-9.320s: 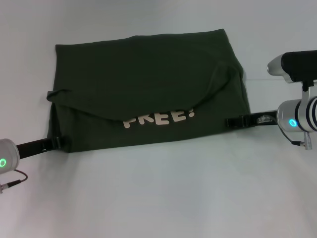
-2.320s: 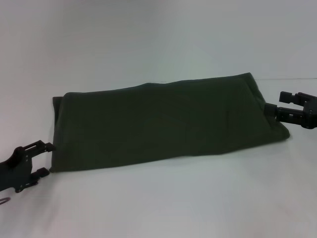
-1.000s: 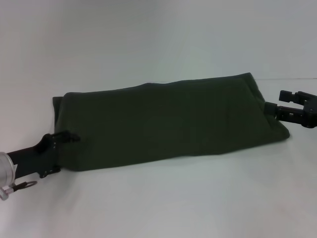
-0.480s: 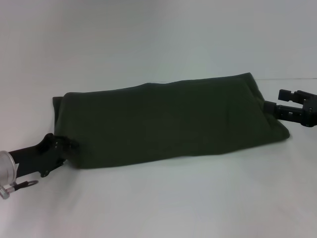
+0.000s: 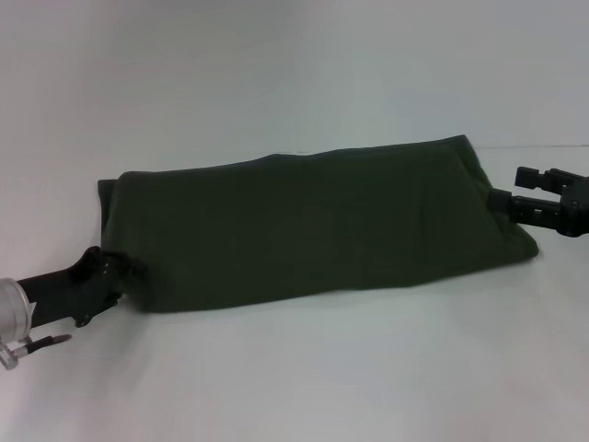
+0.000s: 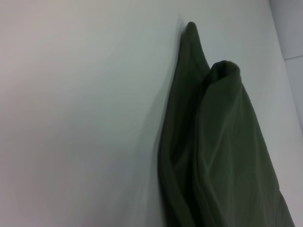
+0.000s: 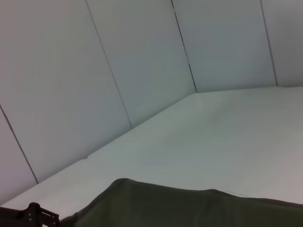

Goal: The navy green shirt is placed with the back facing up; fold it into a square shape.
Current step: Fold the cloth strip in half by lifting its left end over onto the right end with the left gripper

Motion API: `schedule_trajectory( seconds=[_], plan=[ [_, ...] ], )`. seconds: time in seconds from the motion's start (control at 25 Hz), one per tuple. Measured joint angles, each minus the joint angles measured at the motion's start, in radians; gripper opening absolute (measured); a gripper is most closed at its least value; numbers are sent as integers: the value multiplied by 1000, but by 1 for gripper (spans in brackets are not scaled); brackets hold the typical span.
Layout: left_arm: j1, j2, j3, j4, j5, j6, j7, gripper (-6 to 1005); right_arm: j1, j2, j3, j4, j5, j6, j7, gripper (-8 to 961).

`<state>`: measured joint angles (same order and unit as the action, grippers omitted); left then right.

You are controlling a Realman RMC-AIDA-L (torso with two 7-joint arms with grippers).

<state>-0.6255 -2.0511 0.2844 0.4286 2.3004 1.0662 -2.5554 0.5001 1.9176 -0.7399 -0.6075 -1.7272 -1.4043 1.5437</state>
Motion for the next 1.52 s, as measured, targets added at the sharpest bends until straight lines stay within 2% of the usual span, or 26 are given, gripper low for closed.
schedule_trajectory(
  seconds=[0.4, 0.64, 1.0, 1.2, 1.28, 1.52],
  plan=[
    [-4, 2, 2, 4, 2, 4, 1, 214, -1, 4, -1, 1, -1, 2, -2, 905],
    [-1, 11, 6, 33, 5, 10, 16, 28, 0, 8, -4, 3, -2, 5, -2, 905],
    [57, 41, -6, 163, 14, 115, 7, 29, 3, 10, -8, 19, -2, 50, -6, 905],
    [93, 67, -80, 257, 80, 185, -1, 30, 9, 10, -8, 36, -1, 62, -8, 906],
    [104, 85, -126, 300, 134, 220, 4, 30, 11, 15, -9, 40, -1, 65, -7, 906],
    [104, 100, -143, 337, 169, 232, 24, 32, 16, 25, -9, 40, -20, 72, 0, 906]
  ],
)
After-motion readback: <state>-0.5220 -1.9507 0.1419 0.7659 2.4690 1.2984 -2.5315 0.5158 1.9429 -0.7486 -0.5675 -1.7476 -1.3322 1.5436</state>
